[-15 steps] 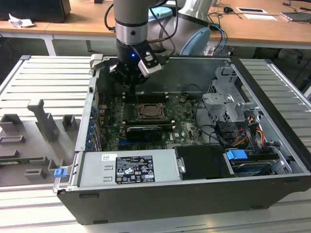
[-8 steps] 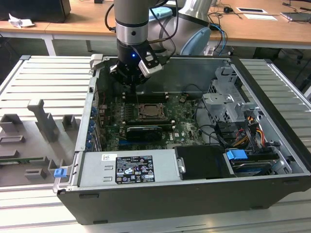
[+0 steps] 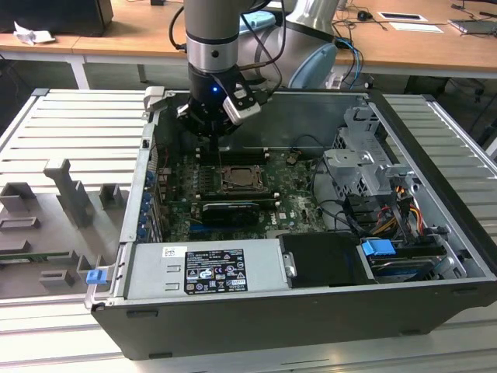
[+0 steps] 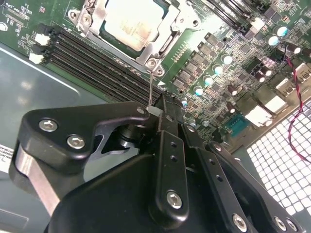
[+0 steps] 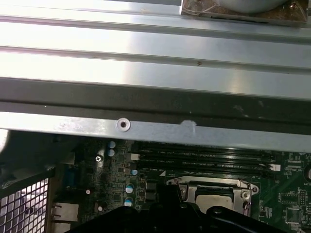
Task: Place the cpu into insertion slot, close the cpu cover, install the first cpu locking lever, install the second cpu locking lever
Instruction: 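Install the first cpu locking lever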
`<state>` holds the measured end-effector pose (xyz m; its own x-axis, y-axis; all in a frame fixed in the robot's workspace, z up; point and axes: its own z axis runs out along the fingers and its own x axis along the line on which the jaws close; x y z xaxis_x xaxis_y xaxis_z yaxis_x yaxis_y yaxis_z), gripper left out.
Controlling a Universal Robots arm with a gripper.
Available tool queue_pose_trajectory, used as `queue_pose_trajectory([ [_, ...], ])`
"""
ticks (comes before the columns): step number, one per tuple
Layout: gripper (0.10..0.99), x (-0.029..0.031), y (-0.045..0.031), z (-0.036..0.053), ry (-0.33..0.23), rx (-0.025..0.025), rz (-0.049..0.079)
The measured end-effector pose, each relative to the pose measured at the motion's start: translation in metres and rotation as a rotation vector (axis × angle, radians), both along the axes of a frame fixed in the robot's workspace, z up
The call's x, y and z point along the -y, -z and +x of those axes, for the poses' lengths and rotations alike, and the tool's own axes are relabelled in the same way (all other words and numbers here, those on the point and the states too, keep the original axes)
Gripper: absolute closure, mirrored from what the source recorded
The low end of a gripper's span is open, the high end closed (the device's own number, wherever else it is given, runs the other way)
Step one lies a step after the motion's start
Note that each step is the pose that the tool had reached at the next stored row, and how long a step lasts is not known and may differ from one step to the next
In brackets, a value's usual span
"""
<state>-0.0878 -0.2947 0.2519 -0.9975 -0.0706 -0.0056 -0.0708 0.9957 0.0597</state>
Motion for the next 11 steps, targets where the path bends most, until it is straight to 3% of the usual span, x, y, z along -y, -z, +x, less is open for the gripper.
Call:
queue_pose_trajectory([
  [11,0.980,0.0000,0.0013,0.0045,0.000,0.0000,0.000],
])
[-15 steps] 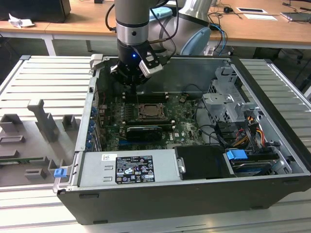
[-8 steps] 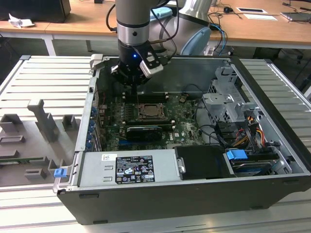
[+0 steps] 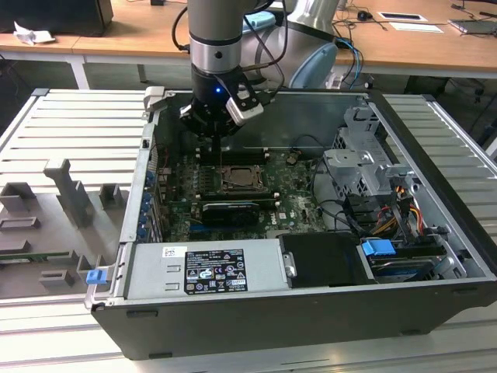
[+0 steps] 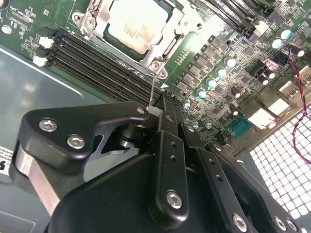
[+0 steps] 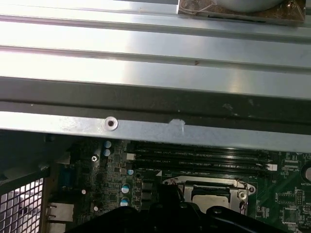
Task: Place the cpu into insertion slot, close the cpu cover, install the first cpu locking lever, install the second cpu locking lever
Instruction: 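Install the first cpu locking lever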
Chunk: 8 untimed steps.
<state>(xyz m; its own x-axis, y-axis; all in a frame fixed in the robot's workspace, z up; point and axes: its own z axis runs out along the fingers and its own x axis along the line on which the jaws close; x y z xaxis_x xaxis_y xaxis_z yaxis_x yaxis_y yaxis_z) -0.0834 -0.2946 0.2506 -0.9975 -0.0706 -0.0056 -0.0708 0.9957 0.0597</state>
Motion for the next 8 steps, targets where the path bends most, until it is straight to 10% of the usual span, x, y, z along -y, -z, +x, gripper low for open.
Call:
queue_pose_trajectory([
  [8,0.980,0.0000,0.0008,0.0072,0.000,-0.0001,0.000],
])
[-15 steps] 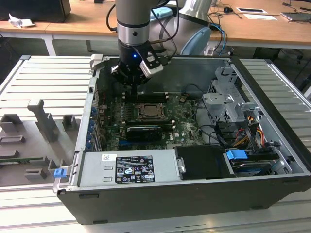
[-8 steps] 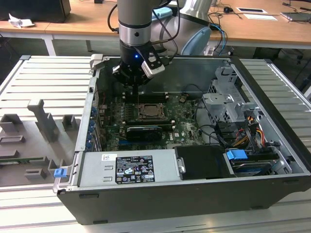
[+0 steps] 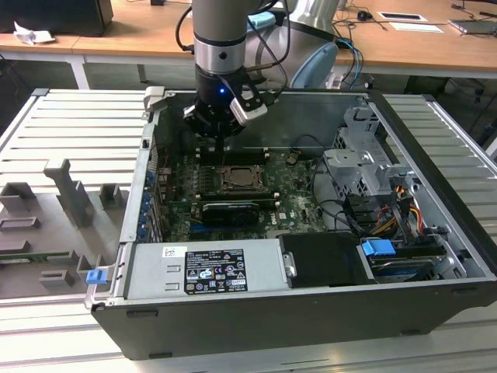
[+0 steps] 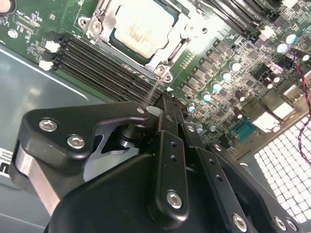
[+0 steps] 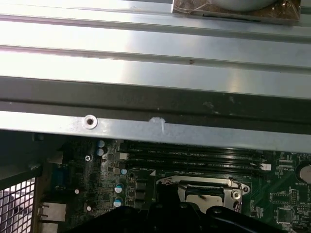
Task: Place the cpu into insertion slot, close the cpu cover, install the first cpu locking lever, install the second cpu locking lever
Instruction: 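Install the first cpu locking lever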
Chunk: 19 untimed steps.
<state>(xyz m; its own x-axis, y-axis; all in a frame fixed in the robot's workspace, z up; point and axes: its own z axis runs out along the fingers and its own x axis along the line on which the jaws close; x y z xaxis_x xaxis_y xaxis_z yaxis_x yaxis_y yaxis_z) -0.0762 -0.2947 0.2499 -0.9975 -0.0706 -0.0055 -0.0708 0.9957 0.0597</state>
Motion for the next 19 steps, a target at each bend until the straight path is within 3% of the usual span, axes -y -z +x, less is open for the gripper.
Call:
queue_pose_trajectory([
  [7,0.980,0.0000,0.0019,0.0097,0.000,0.0001,0.002],
  [9,0.980,0.0000,0.0031,0.0156,0.001,0.0001,0.011],
  [13,0.980,0.0000,0.0068,0.0185,0.010,0.0002,0.028],
  [19,0.980,0.0000,0.0142,0.0200,-0.029,-0.0004,0.028],
])
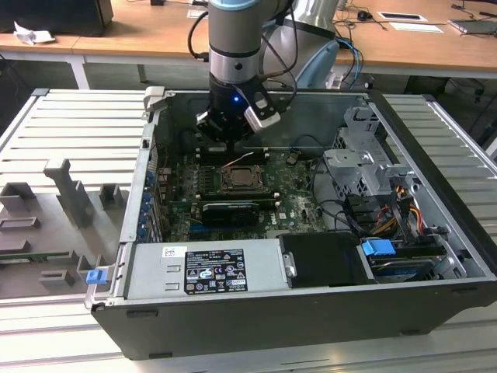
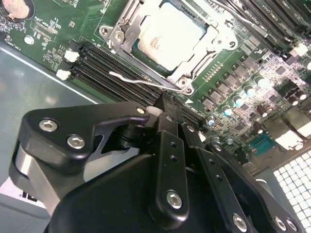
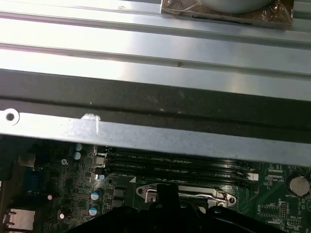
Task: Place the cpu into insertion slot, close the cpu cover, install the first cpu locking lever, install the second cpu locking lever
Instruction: 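Install the first cpu locking lever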
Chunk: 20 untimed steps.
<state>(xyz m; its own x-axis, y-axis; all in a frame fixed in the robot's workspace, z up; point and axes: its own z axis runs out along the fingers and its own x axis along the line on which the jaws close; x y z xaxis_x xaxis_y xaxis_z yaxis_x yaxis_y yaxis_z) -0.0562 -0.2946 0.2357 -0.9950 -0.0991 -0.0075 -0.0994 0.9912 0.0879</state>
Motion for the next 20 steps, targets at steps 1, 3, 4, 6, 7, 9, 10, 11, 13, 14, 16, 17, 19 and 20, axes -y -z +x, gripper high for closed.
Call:
queue_pose_trajectory([
  [1,0.980,0.0000,0.0004,0.0003,0.000,-0.0001,0.000],
  [3,0.980,0.0000,0.0018,0.0016,0.000,0.0000,0.000],
  [4,0.980,0.0000,0.0029,0.0041,0.000,-0.0001,0.000],
  [6,0.980,0.0000,0.0050,0.0084,0.000,0.0001,0.000],
  [7,0.980,0.0000,0.0058,0.0094,0.000,0.0000,0.000],
  [9,0.980,0.0000,0.0074,0.0108,-0.002,0.0000,0.000],
  [10,0.980,0.0000,0.0087,0.0116,-0.006,0.0001,0.000],
  [11,0.980,-0.0010,0.0096,0.0151,-0.009,-0.0001,0.000],
  [13,0.980,-0.0056,0.0106,0.0198,-0.008,0.0000,0.000],
  [14,0.980,-0.0088,0.0118,0.0205,-0.005,0.0000,0.000],
  [16,0.980,-0.0091,0.0138,0.0243,-0.004,0.0000,0.000],
  [17,0.980,-0.0091,0.0144,0.0256,-0.002,0.0000,0.000],
  [19,0.980,-0.0091,0.0156,0.0287,0.002,-0.0001,0.000],
  [20,0.980,-0.0091,0.0162,0.0297,0.003,-0.0001,0.000],
])
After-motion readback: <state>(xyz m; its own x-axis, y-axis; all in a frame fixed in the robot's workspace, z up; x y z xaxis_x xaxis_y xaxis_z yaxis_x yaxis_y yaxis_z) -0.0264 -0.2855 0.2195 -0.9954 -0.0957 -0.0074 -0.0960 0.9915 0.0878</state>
